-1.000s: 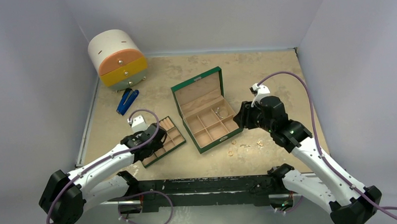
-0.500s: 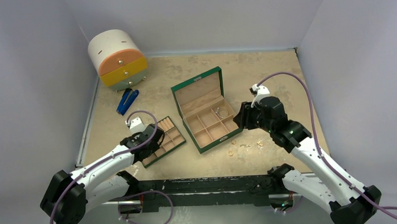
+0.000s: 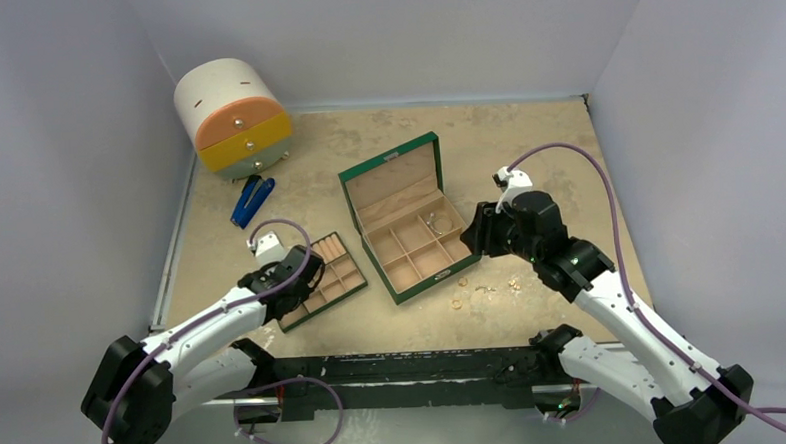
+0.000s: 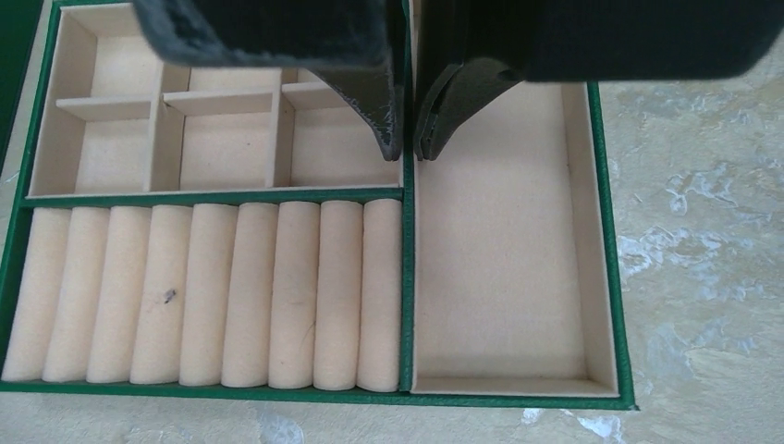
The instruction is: Organize the mixed jewelry
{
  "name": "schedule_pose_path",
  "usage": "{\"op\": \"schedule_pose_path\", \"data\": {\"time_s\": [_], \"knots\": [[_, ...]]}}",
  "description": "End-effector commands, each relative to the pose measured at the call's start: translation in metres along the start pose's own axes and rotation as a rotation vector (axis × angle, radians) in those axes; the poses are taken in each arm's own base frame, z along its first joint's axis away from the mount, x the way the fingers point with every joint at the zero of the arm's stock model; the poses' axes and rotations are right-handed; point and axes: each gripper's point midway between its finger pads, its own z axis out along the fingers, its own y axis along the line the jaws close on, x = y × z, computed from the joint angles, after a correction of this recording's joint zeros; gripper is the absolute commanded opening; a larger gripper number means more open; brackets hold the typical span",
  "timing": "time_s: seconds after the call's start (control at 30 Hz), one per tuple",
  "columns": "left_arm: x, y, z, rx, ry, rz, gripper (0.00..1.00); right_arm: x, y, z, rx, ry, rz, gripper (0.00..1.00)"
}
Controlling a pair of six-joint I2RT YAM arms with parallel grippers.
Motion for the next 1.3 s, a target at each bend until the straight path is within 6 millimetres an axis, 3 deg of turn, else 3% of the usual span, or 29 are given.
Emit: {"op": "schedule_pose_path", "data": {"time_s": [0.0, 0.33, 0.77, 1.27], "knots": [[-0.008, -0.001, 0.000, 0.002, -0.034, -0.010, 0.00, -0.008, 0.007, 0.000, -0.036, -0.029, 0.005, 0.49], [-0.018, -0.007, -0.013, 0.048, -0.049, -0.070, 0.00, -0.012, 0.009, -0.004, -0.043, -0.044, 0.007, 0.49], [-0.071, -0.028, -0.066, 0.162, -0.131, -0.143, 0.00, -0.018, 0.013, -0.007, -0.057, -0.060, 0.011, 0.49], [-0.077, -0.028, -0.114, 0.276, -0.058, -0.150, 0.00, -0.019, 0.012, -0.005, -0.047, -0.059, 0.005, 0.49]]}}
